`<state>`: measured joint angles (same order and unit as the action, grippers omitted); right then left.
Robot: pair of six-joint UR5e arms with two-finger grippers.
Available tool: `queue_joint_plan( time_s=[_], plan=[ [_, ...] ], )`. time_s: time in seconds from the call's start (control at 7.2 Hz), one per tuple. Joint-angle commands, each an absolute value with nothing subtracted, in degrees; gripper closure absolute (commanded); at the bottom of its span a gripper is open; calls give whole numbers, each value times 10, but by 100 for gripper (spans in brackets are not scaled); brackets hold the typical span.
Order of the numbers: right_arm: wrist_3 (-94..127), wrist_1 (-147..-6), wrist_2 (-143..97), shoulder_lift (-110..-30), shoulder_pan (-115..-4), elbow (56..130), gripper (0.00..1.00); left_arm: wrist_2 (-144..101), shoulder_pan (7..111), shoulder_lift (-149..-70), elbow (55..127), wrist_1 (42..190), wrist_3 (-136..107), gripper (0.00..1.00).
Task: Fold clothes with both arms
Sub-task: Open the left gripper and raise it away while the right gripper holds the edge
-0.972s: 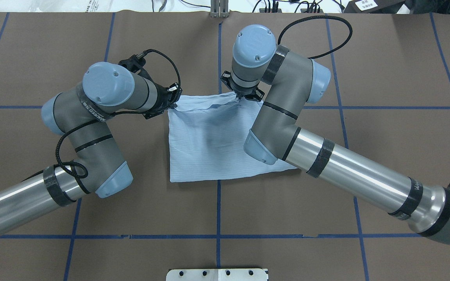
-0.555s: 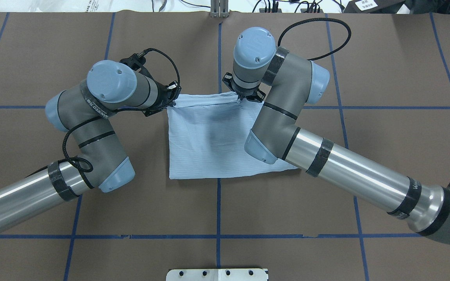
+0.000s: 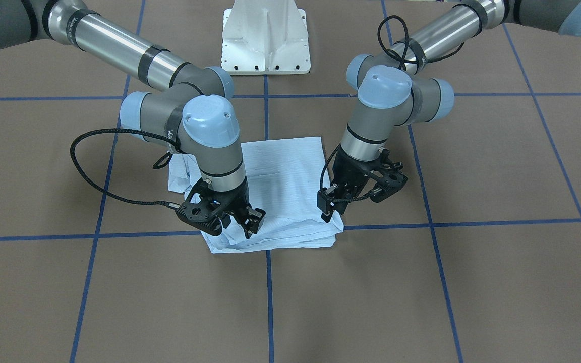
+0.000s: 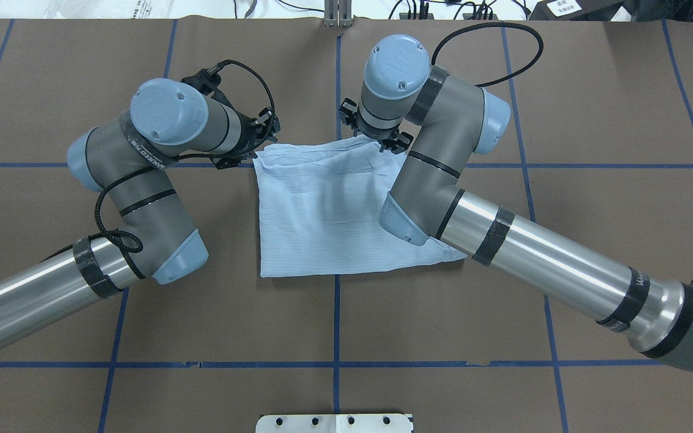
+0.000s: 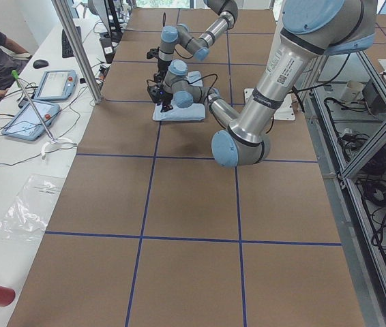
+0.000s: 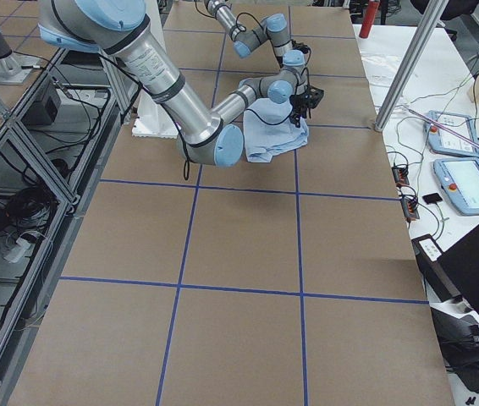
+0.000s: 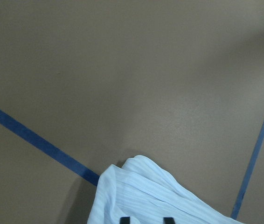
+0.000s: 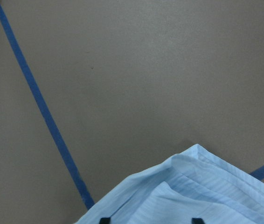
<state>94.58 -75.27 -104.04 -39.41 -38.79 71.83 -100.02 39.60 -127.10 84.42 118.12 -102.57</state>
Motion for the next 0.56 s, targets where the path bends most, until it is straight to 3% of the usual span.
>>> queue_joint_plan(
  time_s=[0.0, 0.42],
  plan=[
    [946, -751, -1044, -389, -389, 719, 0, -1006, 431, -1272, 834, 1175, -1012, 0],
    [834, -760, -1038, -374, -333, 722, 0, -1078, 499, -1253, 835, 1157, -885, 0]
  ],
)
